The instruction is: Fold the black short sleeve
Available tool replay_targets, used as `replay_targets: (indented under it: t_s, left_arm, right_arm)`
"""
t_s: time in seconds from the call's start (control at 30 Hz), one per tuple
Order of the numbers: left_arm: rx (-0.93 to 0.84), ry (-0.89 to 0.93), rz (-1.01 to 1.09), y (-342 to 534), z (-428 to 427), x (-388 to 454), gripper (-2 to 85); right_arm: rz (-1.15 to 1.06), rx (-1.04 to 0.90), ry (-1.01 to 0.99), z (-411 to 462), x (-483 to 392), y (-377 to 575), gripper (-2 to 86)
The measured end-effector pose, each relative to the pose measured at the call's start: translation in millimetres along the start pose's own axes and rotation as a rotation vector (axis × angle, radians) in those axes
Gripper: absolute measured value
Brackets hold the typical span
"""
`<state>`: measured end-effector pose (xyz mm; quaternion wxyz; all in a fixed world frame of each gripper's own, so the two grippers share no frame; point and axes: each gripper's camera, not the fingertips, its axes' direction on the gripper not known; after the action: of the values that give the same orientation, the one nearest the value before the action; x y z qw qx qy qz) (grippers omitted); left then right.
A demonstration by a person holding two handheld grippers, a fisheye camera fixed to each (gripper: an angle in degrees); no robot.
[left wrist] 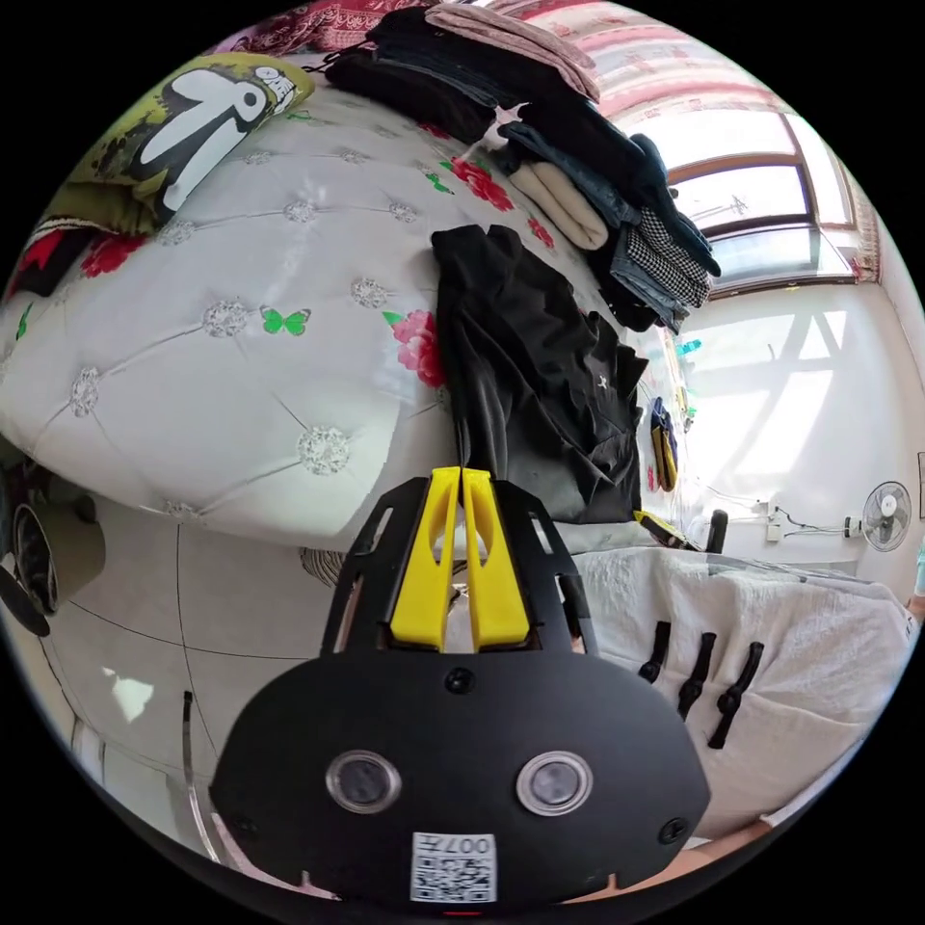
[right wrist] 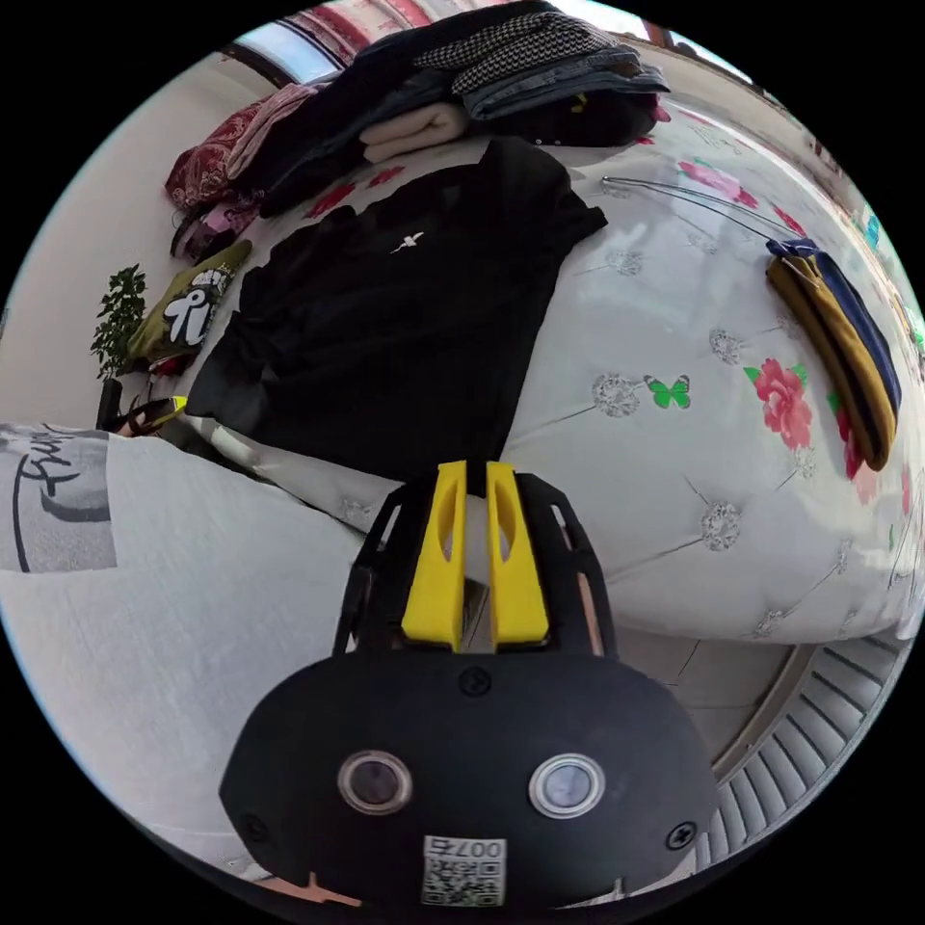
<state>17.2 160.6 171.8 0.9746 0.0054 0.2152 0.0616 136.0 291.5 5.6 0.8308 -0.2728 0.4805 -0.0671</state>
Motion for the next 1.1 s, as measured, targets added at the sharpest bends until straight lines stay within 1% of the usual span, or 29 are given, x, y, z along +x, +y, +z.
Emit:
replay_targets:
  t_s: [0.07,0.13,0.2,0.23,0.27,0.33,0.37,0.4,0.5,0.6,0.67,0.73,0.83,0.9,0.93,1.0,1.03,1.1]
  left_arm:
    - [0.016,0.032,0.003,-8,-10,-3,-1.0]
    - [0.050,0.097,0.019,-26,-24,-4,-1.0]
    - [0.100,0.203,0.032,-69,-50,2,-1.0]
    - [0.112,0.232,0.033,-83,-58,4,-1.0]
    - [0.144,0.292,0.053,-109,-78,14,-1.0]
    - [0.229,0.368,0.128,-144,-118,39,-1.0]
    - [0.295,0.409,0.199,-160,-149,61,-1.0]
    - [0.348,0.427,0.277,-170,-179,85,-1.0]
    - [0.422,0.386,0.447,-176,-239,135,-1.0]
    - [0.457,0.342,0.547,-158,-272,155,-1.0]
    - [0.458,0.288,0.577,-140,-274,153,-1.0]
    - [0.437,0.220,0.591,-121,-262,144,-1.0]
    - [0.344,0.138,0.544,-92,-214,108,-1.0]
    - [0.239,0.118,0.432,-72,-158,66,-1.0]
    - [0.211,0.111,0.394,-66,-142,55,-1.0]
    - [0.111,0.055,0.239,-41,-80,8,-1.0]
    - [0.080,0.039,0.190,-33,-65,-4,-1.0]
    - [-0.018,0.010,0.027,-1,-19,-42,-1.0]
  right_arm:
    - [-0.008,-0.035,-0.054,-6,7,-10,0.6]
    - [-0.011,0.063,-0.116,-32,16,-25,0.2]
    - [-0.022,0.215,-0.184,-82,30,-58,-0.1]
    - [-0.027,0.255,-0.192,-97,32,-68,-0.1]
    - [-0.054,0.334,-0.200,-129,34,-87,-0.2]
    - [-0.109,0.480,-0.206,-185,29,-109,-0.2]
    - [-0.143,0.600,-0.239,-224,24,-116,-0.2]
    - [-0.184,0.703,-0.291,-260,18,-119,-0.2]
    - [-0.275,0.852,-0.307,-321,0,-114,-0.3]
    - [-0.368,0.901,-0.252,-346,-15,-94,-0.3]
    - [-0.402,0.893,-0.238,-341,-19,-78,-0.3]
    - [-0.411,0.846,-0.197,-322,-20,-63,-0.3]
    - [-0.350,0.672,-0.105,-260,-14,-46,-0.3]
    - [-0.239,0.493,-0.088,-194,-1,-36,-0.3]
    - [-0.209,0.449,-0.089,-176,2,-32,-0.3]
    - [-0.068,0.281,-0.139,-108,20,-17,-0.2]
    - [-0.031,0.241,-0.157,-92,25,-12,-0.2]
    - [0.145,0.137,-0.229,-49,44,7,-0.2]
